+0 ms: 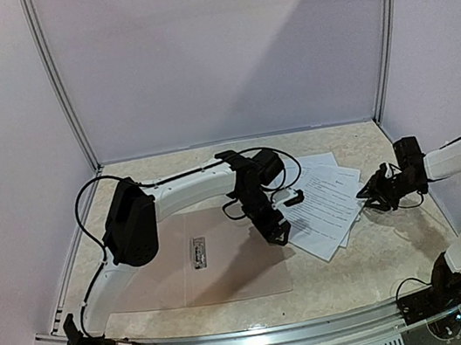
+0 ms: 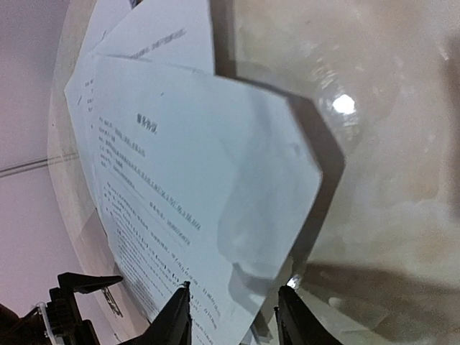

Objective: Put the files into the folder
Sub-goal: Pick up the file from the center of the board.

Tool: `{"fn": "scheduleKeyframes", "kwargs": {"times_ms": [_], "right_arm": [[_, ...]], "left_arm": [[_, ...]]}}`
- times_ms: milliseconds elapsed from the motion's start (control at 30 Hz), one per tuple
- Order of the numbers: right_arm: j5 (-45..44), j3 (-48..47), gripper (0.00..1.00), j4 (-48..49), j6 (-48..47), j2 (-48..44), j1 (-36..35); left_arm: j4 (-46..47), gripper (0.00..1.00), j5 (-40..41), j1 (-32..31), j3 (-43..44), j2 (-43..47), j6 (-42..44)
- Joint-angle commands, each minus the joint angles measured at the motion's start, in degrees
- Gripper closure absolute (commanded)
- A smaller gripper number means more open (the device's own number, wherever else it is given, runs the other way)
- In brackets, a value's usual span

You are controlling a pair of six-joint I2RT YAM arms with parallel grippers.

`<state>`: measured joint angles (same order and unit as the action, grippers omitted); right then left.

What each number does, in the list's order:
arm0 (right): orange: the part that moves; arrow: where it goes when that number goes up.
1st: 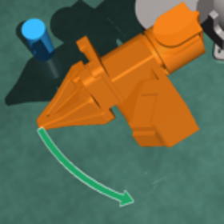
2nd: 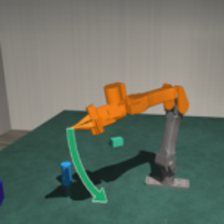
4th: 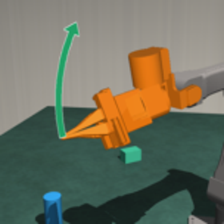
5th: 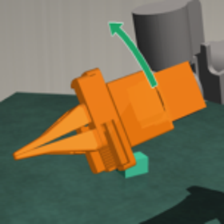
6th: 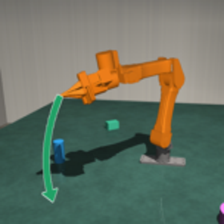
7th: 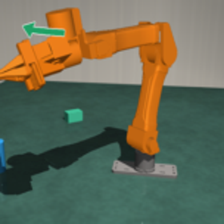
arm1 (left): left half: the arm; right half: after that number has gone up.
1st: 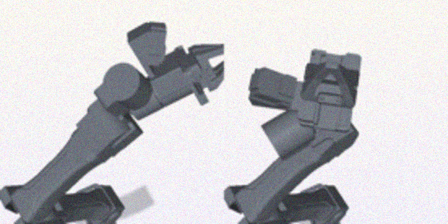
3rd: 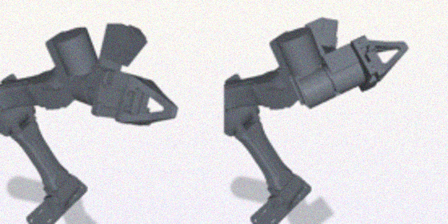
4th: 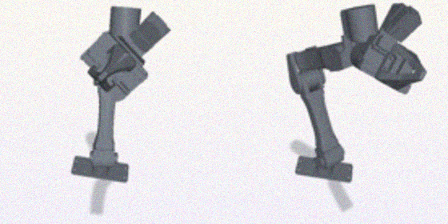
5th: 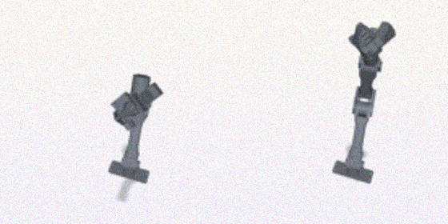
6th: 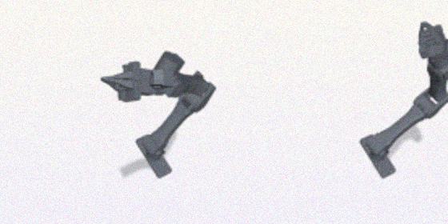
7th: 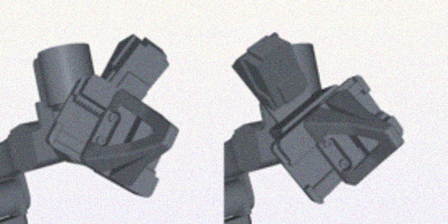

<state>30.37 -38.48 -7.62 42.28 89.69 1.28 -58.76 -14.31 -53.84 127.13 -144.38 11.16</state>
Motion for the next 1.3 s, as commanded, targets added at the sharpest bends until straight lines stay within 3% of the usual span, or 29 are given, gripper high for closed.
{"fn": "scheduleKeyframes", "kwargs": {"times_ms": [0,233,367,500,600,800,900,1000,1267], "right_arm": [[3.7,3.2,0.57,7.7,3.2,3.3,3.3],[6.2,8.7,0.44,17.1,10.3,3.8,4.0],[7.5,8.9,0.44,21.4,12.1,6.4,4.2],[10.4,10.2,0.45,32.2,16.7,9.6,4.6],[11.6,11.3,0.54,39.8,21.2,11.3,4.7],[11.4,12.6,0.88,42.1,23.1,10.3,5.2],[11.1,12.4,0.99,38.2,22.0,7.8,5.3],[10.1,10.4,1.00,29.1,17.9,3.3,5.3],[8.3,-6.6,1.00,-9.8,-3.0,-11.7,5.2]], "left_arm": [[0.6,0.10,0.5,-0.7,0.8,-1.6,0.5],[0.6,0.09,0.5,-0.7,0.9,-1.6,0.8],[0.6,0.10,0.8,-0.7,0.9,-1.7,1.0],[0.5,0.09,0.9,-0.7,0.9,-1.5,1.0],[0.5,0.10,1.0,-0.7,1.0,-1.4,1.0],[0.4,0.09,1.1,-0.7,1.1,-1.3,1.2],[0.1,0.09,0.9,-0.7,1.4,-1.1,1.5],[-1.7,0.09,0.9,-0.7,3.5,-0.8,2.2],[-8.4,0.00,-5.1,2.0,9.4,7.9,6.7]]}}
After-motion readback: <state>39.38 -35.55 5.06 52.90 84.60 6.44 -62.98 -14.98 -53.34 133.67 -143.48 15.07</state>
